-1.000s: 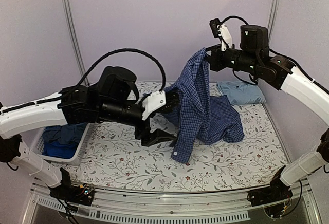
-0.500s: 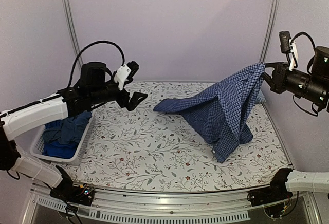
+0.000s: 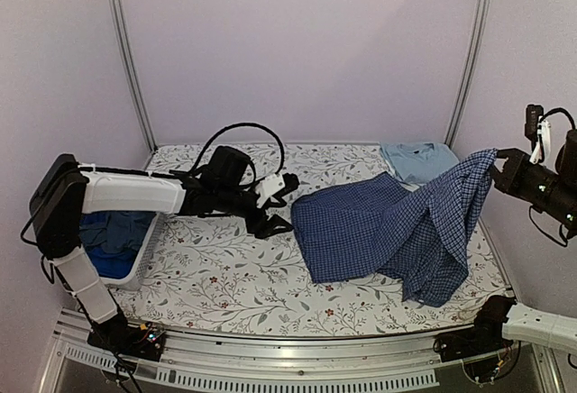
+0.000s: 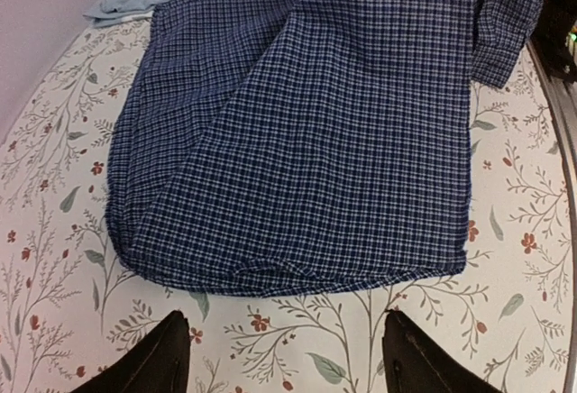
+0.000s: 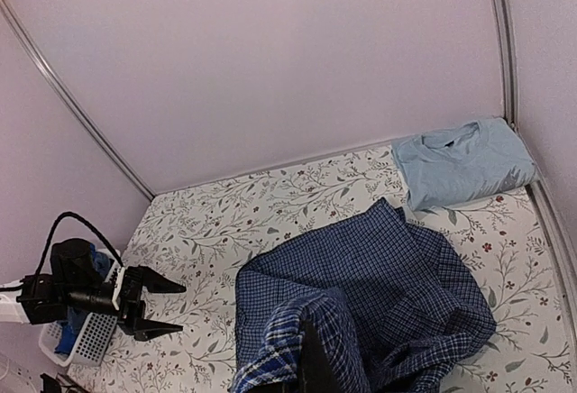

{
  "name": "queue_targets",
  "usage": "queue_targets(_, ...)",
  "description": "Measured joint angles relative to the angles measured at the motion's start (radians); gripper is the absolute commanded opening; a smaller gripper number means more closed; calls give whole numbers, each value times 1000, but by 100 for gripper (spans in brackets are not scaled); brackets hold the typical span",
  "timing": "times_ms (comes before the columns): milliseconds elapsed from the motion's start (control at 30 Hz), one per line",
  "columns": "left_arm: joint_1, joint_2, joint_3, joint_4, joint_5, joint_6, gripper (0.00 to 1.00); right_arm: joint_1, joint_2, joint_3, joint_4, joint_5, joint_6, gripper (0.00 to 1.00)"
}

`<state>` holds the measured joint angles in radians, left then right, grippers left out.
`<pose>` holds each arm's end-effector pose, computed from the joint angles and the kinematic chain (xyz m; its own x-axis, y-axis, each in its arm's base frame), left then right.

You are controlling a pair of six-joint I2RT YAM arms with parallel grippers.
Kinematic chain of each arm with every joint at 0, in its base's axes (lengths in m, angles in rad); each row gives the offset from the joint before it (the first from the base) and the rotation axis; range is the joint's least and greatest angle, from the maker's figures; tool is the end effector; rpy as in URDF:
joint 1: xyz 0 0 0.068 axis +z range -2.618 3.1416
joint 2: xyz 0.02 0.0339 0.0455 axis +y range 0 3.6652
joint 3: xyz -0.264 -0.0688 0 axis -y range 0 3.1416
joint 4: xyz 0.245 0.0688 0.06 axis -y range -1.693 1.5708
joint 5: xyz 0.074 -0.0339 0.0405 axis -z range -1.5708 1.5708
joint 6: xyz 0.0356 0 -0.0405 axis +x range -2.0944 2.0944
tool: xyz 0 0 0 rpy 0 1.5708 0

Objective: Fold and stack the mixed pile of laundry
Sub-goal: Flatten out the crumpled shirt at the center of the board.

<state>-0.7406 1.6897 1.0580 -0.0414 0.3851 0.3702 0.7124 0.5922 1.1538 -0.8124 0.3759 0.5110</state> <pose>0.2627 -0.2583 0.2127 -0.1243 0.5679 -0.8137 0.9515 0.3007 0.0646 0.0692 0.0425 0.4155 -0.3296 0.3164 -0.8895 -0.2037 0.8961 0.3943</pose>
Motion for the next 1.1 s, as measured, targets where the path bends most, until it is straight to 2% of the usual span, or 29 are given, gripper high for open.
queue_targets(267,-108,116,32,0,102,-5,74,0,61,-37,-7,20,29,0)
queue_targets(533,-283,119,-12,44,87,2,60,0,81,-35,-6,39,28,0)
queue_targets(833,-296,308,98,13,-2,-13,55,0,83,-35,-6,49,28,0)
queue_targets(900,-296,339,111,4,-20,-19,48,0,83,-35,-6,56,27,0)
queue_targets(933,-296,353,117,-5,-29,-21,41,0,84,-35,-6,58,27,0)
queue_targets(1067,-295,388,169,-27,-63,-21,1,0,86,-35,1,64,22,0)
queue_targets(1100,-294,390,176,-34,-73,-23,0,0,89,-35,5,65,19,0)
